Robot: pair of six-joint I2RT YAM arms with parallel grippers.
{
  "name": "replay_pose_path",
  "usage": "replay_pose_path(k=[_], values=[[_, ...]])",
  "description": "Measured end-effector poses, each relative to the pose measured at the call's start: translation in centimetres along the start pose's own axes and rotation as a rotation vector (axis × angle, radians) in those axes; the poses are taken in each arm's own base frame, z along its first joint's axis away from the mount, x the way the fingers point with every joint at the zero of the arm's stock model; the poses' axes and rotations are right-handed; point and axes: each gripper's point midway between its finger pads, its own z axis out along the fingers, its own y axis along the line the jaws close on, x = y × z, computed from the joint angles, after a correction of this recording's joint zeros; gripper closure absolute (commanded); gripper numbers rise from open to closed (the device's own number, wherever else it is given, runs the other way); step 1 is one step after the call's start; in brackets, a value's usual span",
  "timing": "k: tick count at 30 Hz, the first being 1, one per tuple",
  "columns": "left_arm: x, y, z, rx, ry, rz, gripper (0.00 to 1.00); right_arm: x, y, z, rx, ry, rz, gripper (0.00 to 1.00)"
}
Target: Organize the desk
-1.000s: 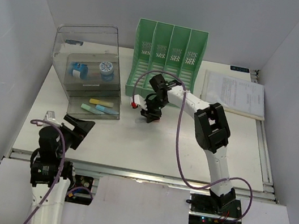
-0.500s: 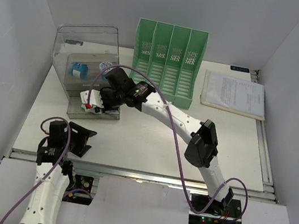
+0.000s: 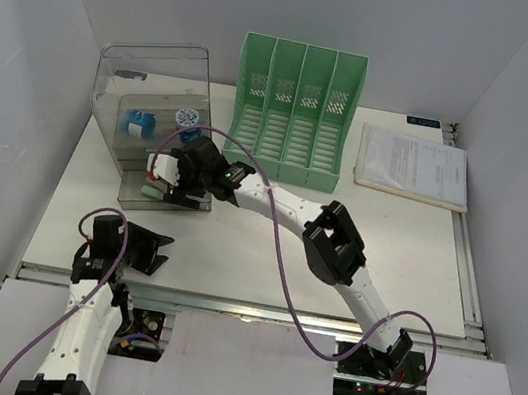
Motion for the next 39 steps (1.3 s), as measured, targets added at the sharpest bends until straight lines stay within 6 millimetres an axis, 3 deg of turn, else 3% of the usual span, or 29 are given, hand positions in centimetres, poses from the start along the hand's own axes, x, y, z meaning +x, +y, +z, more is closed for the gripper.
replay_pose_path(k=[3, 5, 9, 11, 13, 16, 20, 23, 29, 33, 39], values=[[-0.1, -0.2, 0.2, 0.005, 0.001, -0.002, 0.66, -0.5, 0.7, -3.6, -0.054, -0.028, 0.027, 0.09], [-0.3, -0.5, 0.5, 0.009, 0.002, -0.006, 0.72, -1.6, 1.5, -7.6, -0.118, -0.08, 0.024, 0.14], [-0.6, -0.7, 1.4, -0.01, 0.01, -0.033, 0.79, -5.0, 2.9, -18.0, -0.196, -0.246, -0.019, 0.6], [-0.9, -0.6, 2.0, -0.038, 0.01, -0.053, 0.79, -5.0, 4.6, -23.1, -0.197, -0.316, -0.03, 0.67], [-1.3, -0.5, 2.7, -0.075, 0.01, -0.071, 0.8, -3.3, 6.9, -27.1, -0.201, -0.347, -0.012, 0.7], [-2.2, -0.7, 3.7, -0.107, -0.007, -0.085, 0.8, 1.4, 9.2, -29.5, -0.187, -0.338, 0.076, 0.72], [-3.7, -2.2, 5.0, -0.106, -0.037, -0.093, 0.8, 8.0, 8.0, -31.5, -0.073, -0.281, 0.258, 0.68], [-4.7, -3.5, 6.2, -0.083, -0.054, -0.101, 0.73, 10.5, 7.5, -33.7, 0.024, -0.315, 0.349, 0.67], [-6.4, -6.3, 8.0, -0.039, -0.075, -0.114, 0.54, 11.5, 6.0, -37.1, 0.139, -0.402, 0.399, 0.66], [-7.5, -8.5, 8.9, -0.013, -0.083, -0.105, 0.36, 11.4, 5.8, -37.5, 0.138, -0.429, 0.404, 0.66], [-8.9, -12.0, 10.1, 0.049, -0.085, -0.058, 0.26, 11.6, 5.7, -37.8, 0.138, -0.437, 0.419, 0.65]])
